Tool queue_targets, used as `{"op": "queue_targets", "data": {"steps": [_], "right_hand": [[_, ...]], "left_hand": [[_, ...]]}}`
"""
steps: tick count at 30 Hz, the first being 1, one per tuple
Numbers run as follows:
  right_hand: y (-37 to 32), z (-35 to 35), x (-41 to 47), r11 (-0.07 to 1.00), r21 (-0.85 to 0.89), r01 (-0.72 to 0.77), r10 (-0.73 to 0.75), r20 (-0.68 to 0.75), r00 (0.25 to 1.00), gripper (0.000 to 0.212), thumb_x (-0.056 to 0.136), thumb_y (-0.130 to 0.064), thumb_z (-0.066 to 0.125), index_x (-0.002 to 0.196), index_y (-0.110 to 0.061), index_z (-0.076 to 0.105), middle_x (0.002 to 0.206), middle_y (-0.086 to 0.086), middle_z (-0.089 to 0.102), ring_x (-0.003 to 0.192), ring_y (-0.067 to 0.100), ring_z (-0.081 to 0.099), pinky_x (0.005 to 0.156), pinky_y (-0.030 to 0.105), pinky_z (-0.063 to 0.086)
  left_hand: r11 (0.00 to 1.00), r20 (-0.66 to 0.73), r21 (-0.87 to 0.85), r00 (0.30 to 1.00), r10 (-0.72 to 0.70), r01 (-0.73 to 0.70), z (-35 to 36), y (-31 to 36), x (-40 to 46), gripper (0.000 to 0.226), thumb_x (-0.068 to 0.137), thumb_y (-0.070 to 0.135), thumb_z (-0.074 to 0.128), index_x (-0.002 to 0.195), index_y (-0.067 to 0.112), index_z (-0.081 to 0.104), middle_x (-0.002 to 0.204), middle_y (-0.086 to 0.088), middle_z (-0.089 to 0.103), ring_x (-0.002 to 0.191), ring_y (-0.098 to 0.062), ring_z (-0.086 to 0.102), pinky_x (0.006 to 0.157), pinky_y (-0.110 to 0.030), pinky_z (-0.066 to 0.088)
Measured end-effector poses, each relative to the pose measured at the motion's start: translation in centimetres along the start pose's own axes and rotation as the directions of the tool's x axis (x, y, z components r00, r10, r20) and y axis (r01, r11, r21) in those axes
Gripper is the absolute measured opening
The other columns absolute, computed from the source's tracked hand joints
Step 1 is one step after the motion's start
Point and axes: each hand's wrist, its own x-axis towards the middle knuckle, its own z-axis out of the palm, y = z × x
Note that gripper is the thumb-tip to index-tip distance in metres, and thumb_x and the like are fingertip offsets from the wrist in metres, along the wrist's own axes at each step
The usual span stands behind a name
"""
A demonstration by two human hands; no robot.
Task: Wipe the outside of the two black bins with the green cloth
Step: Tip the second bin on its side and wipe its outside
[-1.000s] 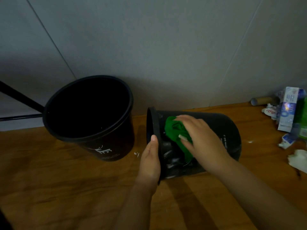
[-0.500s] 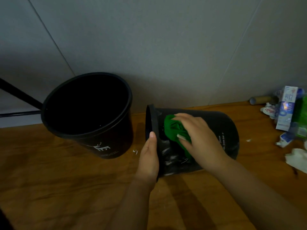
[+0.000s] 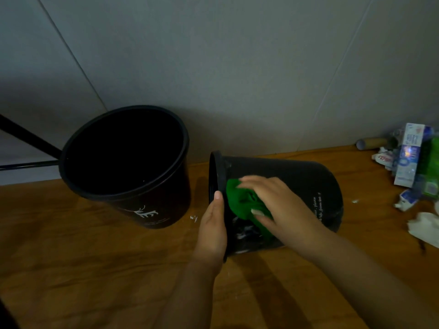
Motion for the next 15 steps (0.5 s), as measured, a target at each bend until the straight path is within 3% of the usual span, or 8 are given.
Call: {"op": "queue_targets", "data": {"steps": [10,12,15], "right_hand": [[0.1,1.5,1.2,0.99,-0.066,-0.128,0.112,-0.211,0.971,0.062,0.083,-0.015,0.07,0.139,-0.021,0.044,0.144,-0.005,0.045,0.127,0.017,0.041,0.104,0.031,0.038],[0.0,1.7,1.0,0.991,-0.058,-0.12,0.104,-0.23,0.968,0.062,0.082,-0.015,0.071,0.139,-0.021,0.046,0.143,-0.005,0.045,0.127,0.018,0.042,0.105,0.031,0.037],[-0.3,2.5,-0.3,0.996,-0.071,-0.059,0.045,-0.187,0.981,0.064,0.078,-0.015,0.074,0.136,-0.025,0.048,0.143,-0.008,0.045,0.129,0.015,0.04,0.105,0.028,0.033]], "left_hand": [[0.998,-0.067,-0.049,0.998,0.021,-0.025,0.3,-0.7,-1.1,0.054,0.087,0.059,0.046,0.119,0.022,0.069,0.117,-0.003,0.073,0.115,-0.024,0.065,0.107,-0.051,0.045],[0.999,-0.073,-0.032,0.997,0.03,-0.032,0.3,-1.0,-1.6,0.045,0.097,0.049,0.041,0.115,0.019,0.07,0.11,-0.005,0.075,0.11,-0.026,0.068,0.101,-0.049,0.05],[0.999,-0.066,-0.013,0.997,0.04,-0.041,0.1,-1.0,-1.4,0.043,0.097,0.047,0.04,0.105,0.019,0.072,0.098,-0.004,0.076,0.101,-0.026,0.071,0.079,-0.034,0.056]]}}
